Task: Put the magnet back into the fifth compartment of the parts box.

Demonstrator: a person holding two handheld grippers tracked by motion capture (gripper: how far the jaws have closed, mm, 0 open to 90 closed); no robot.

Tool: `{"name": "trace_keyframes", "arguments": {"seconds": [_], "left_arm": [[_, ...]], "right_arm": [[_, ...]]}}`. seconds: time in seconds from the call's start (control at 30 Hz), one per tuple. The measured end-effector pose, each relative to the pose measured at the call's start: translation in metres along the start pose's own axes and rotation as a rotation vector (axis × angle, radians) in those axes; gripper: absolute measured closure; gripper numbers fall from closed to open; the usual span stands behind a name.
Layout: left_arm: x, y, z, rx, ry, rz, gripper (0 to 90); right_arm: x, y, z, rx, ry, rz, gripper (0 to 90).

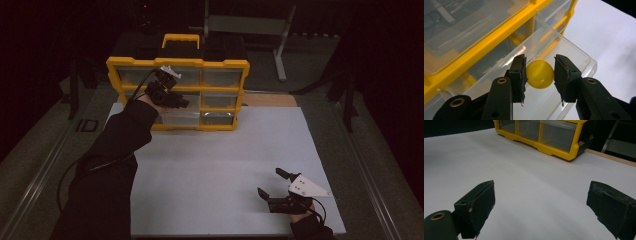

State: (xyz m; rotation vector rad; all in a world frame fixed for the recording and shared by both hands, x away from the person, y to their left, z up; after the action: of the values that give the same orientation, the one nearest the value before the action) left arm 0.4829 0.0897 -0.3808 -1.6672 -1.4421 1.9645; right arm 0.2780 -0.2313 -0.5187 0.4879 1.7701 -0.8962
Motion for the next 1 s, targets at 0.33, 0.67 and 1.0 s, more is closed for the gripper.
{"name": "trace_keyframes", "arguments": {"seconds": [0.33,0.67,1.0], "left_arm": [[-0.001,-0.003,0.000,-0.006,-0.008,0.014,61.7],[-0.003,-0.009,-0.002,-0.016,-0.025,0.046,45.9],[-0.005,-0.019,0.005,-0.008,-0.028,0.053,10.2]], "right_arm": [[0.000,0.000,0.000,-0.002,-0.001,-0.001,8.5],[0.000,0.000,-0.001,-0.002,-0.001,-0.003,8.5],[0.000,0.000,-0.001,-0.001,0.001,-0.002,8.5]]}}
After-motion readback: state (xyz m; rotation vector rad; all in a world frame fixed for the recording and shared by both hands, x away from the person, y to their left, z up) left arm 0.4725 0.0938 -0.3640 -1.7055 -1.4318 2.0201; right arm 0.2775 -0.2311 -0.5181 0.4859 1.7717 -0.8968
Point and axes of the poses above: each handheld gripper's, and its own axes: y roughly forward along the jaws, x roughly out of its underside, z roughly to its right, the point moved 7 cm from there along y, roughly forward along the jaws, and after that the axes turned 13 degrees about y, right-handed, at the moved point
